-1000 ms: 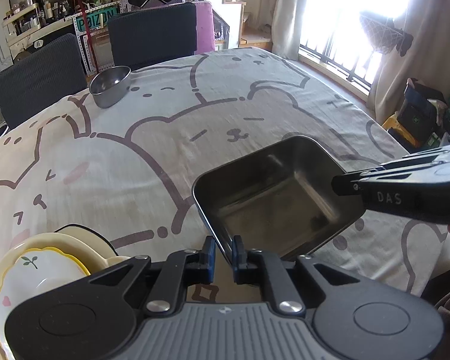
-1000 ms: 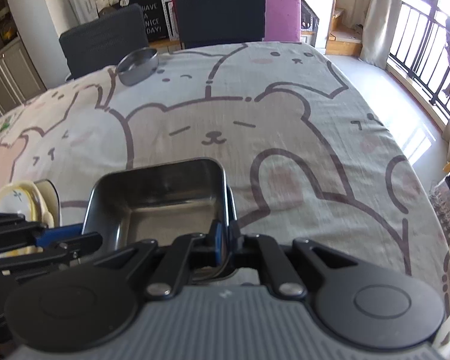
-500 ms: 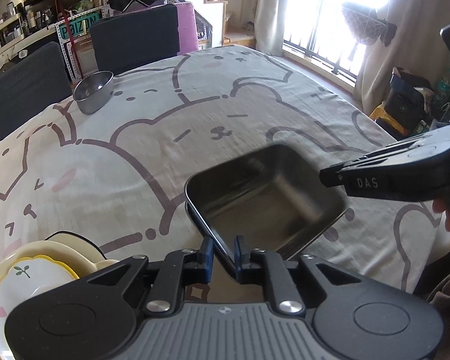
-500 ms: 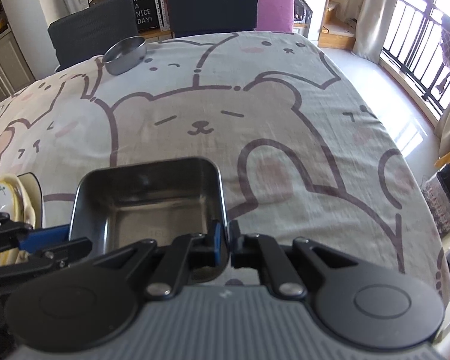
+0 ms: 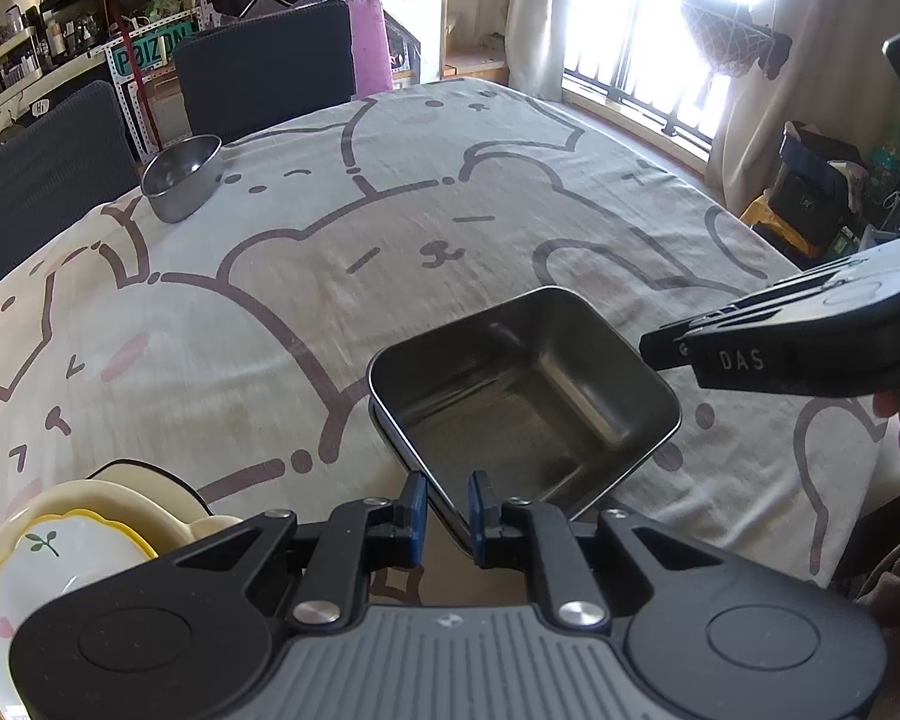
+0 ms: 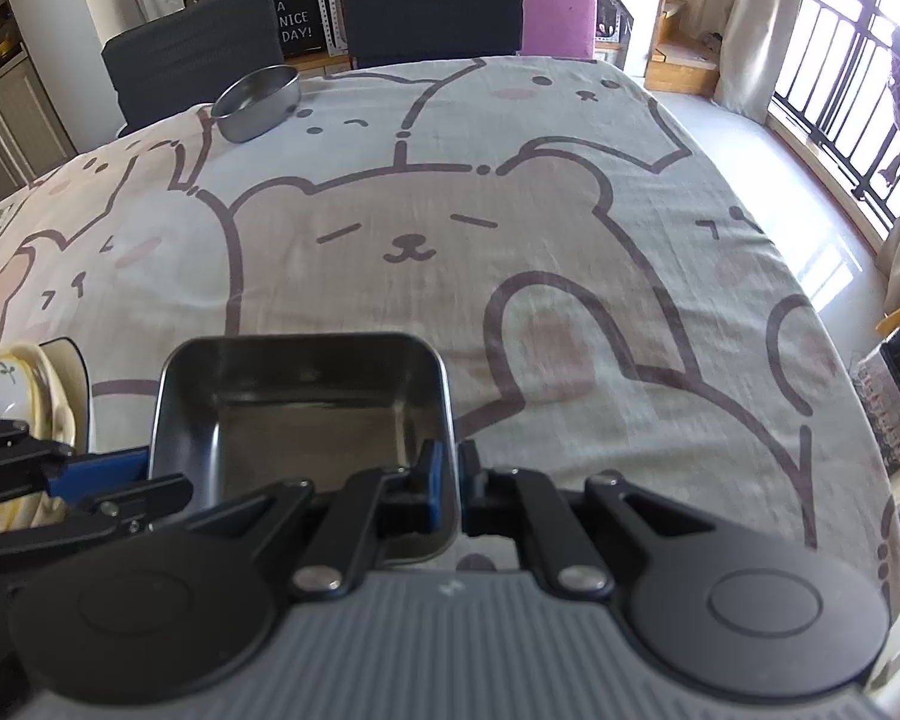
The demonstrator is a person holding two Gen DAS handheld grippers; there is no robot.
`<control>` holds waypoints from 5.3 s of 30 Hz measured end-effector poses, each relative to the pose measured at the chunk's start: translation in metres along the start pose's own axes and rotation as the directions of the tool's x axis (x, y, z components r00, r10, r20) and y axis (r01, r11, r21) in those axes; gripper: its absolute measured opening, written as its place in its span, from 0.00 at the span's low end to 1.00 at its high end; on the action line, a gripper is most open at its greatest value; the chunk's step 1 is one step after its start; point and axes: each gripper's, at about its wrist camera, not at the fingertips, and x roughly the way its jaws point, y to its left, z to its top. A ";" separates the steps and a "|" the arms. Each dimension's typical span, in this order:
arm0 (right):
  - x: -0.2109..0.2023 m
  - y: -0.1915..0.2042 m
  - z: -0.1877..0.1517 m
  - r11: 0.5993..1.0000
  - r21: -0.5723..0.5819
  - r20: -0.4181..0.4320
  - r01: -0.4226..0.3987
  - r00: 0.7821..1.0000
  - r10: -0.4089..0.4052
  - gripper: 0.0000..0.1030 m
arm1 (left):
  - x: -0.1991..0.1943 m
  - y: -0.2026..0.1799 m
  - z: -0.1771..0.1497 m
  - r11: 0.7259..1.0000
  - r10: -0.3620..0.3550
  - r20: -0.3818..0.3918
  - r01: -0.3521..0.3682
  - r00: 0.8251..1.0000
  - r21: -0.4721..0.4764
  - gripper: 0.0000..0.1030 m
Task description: Organize plates and bowls
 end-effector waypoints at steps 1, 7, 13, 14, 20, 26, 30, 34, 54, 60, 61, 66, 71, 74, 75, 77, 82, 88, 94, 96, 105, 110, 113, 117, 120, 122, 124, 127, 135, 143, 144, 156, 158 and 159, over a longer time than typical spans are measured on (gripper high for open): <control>0.000 0.000 0.000 1.000 0.002 -0.001 -0.002 1.000 0.002 0.07 | 0.001 0.000 0.000 1.000 0.002 -0.004 -0.002 1.000 -0.001 0.15; 0.001 -0.001 0.000 1.000 0.004 -0.008 -0.010 1.000 0.010 0.07 | 0.003 0.006 0.000 1.000 0.026 -0.020 -0.027 0.999 -0.017 0.17; 0.002 0.000 -0.002 1.000 0.003 -0.014 -0.017 1.000 0.017 0.07 | 0.003 0.010 -0.001 0.999 0.017 -0.027 -0.018 0.999 -0.035 0.17; 0.002 0.000 -0.002 1.000 0.003 -0.015 -0.018 1.000 0.018 0.08 | 0.003 0.010 -0.001 0.999 0.016 -0.028 -0.017 0.999 -0.035 0.17; 0.001 0.001 -0.002 1.000 -0.004 -0.021 -0.025 0.999 0.025 0.08 | 0.004 0.011 -0.001 0.999 0.008 -0.033 -0.010 0.999 -0.040 0.17; -0.001 0.000 -0.004 0.999 -0.007 -0.018 -0.033 0.999 0.033 0.10 | 0.002 0.011 -0.002 0.999 0.009 -0.039 -0.011 0.999 -0.047 0.24; -0.007 -0.004 -0.006 0.999 -0.006 -0.008 -0.039 0.999 0.039 0.22 | -0.001 0.012 -0.002 0.999 0.003 -0.033 -0.005 0.999 -0.051 0.42; -0.013 -0.009 -0.009 0.999 -0.002 0.003 -0.035 0.999 0.035 0.46 | -0.006 0.011 -0.003 0.999 -0.002 -0.023 0.001 1.000 -0.051 0.60; -0.074 -0.034 -0.010 0.999 -0.033 0.278 0.034 0.960 -0.023 1.00 | -0.092 0.068 0.003 0.983 0.091 0.240 -0.049 0.967 -0.178 1.00; -0.073 -0.050 0.024 0.996 -0.082 0.376 -0.046 0.924 0.074 1.00 | -0.092 0.097 0.028 0.974 0.128 0.284 -0.066 0.950 -0.216 1.00; -0.070 -0.051 0.033 0.994 -0.100 0.383 -0.053 0.920 0.087 1.00 | -0.089 0.101 0.033 0.974 0.133 0.287 -0.071 0.949 -0.215 1.00; -0.046 -0.055 0.082 0.979 -0.177 0.381 -0.098 0.911 0.160 1.00 | -0.068 0.125 0.071 0.971 0.177 0.305 -0.115 0.936 -0.212 1.00; -0.009 -0.051 0.140 0.949 -0.295 0.356 -0.112 0.909 0.218 1.00 | -0.033 0.153 0.106 0.954 0.213 0.314 -0.128 0.925 -0.272 1.00; 0.018 -0.048 0.175 0.928 -0.341 0.323 -0.150 0.908 0.265 1.00 | -0.006 0.170 0.123 0.938 0.221 0.309 -0.115 0.925 -0.326 1.00; 0.029 -0.045 0.189 0.919 -0.357 0.309 -0.168 0.907 0.285 1.00 | 0.001 0.174 0.127 0.933 0.224 0.306 -0.113 0.925 -0.341 1.00; 0.049 -0.039 0.216 0.903 -0.384 0.280 -0.192 0.908 0.312 1.00 | 0.019 0.184 0.135 0.923 0.224 0.293 -0.105 0.930 -0.371 0.98; 0.102 -0.014 0.270 0.870 -0.412 0.178 -0.272 0.912 0.369 0.92 | 0.056 0.212 0.144 0.867 0.199 0.262 -0.045 0.944 -0.496 0.84; 0.147 0.017 0.317 0.864 -0.397 0.109 -0.309 0.919 0.379 0.80 | 0.089 0.242 0.158 0.794 0.211 0.237 -0.025 0.948 -0.607 0.80; 0.174 0.052 0.344 0.868 -0.367 0.079 -0.334 0.919 0.387 0.80 | 0.114 0.257 0.170 0.764 0.221 0.198 -0.044 0.955 -0.644 0.76; 0.187 0.068 0.346 0.868 -0.362 0.061 -0.341 0.920 0.387 0.79 | 0.122 0.261 0.169 0.751 0.221 0.169 -0.057 0.961 -0.658 0.73; 0.222 0.107 0.346 0.894 -0.246 0.005 -0.374 0.922 0.387 0.66 | 0.139 0.276 0.164 0.717 0.213 0.125 -0.068 0.969 -0.693 0.68; 0.238 0.121 0.344 0.914 -0.199 -0.013 -0.352 0.934 0.357 0.44 | 0.149 0.284 0.167 0.720 0.202 0.133 -0.055 0.970 -0.692 0.56; 0.241 0.125 0.340 0.926 -0.196 -0.012 -0.323 0.945 0.327 0.31 | 0.152 0.285 0.168 0.732 0.193 0.154 -0.037 0.969 -0.680 0.44; 0.237 0.121 0.337 0.934 -0.173 0.004 -0.312 0.948 0.318 0.18 | 0.155 0.283 0.173 0.765 0.182 0.182 -0.022 0.966 -0.643 0.22; 0.233 0.120 0.335 0.935 -0.177 0.009 -0.308 0.949 0.314 0.17 | 0.155 0.279 0.177 0.794 0.172 0.191 -0.022 0.966 -0.607 0.08; 0.229 0.122 0.334 0.936 -0.190 0.015 -0.298 0.952 0.306 0.15 | 0.153 0.275 0.178 0.812 0.171 0.190 -0.028 0.967 -0.583 0.06; 0.222 0.121 0.331 0.938 -0.197 0.026 -0.286 0.955 0.297 0.13 | 0.150 0.272 0.178 0.820 0.158 0.186 -0.024 0.970 -0.572 0.05; 0.211 0.116 0.327 0.941 -0.195 0.028 -0.277 0.957 0.288 0.12 | 0.144 0.266 0.177 0.828 0.136 0.179 -0.012 0.974 -0.561 0.05; 0.173 0.099 0.304 0.946 -0.182 0.067 -0.269 0.956 0.285 0.11 | 0.112 0.241 0.167 0.856 0.117 0.214 0.011 0.970 -0.517 0.04; 0.108 0.078 0.261 0.953 -0.167 0.143 -0.253 0.950 0.277 0.10 | 0.063 0.202 0.150 0.888 0.103 0.253 0.026 0.962 -0.460 0.02; 0.098 0.075 0.254 0.954 -0.158 0.152 -0.256 0.948 0.280 0.09 | 0.056 0.197 0.148 0.892 0.100 0.255 0.027 0.962 -0.451 0.02; -0.026 0.044 0.163 0.952 -0.048 0.246 -0.302 0.920 0.304 0.08 | -0.049 0.140 0.096 0.915 0.070 0.325 0.069 0.943 -0.398 0.02; -0.038 0.041 0.149 0.950 -0.037 0.257 -0.309 0.916 0.308 0.08 | -0.063 0.132 0.086 0.920 0.070 0.334 0.069 0.940 -0.387 0.02; -0.045 0.040 0.141 0.949 -0.029 0.262 -0.315 0.914 0.311 0.08 | -0.069 0.130 0.082 0.922 0.068 0.338 0.070 0.939 -0.382 0.03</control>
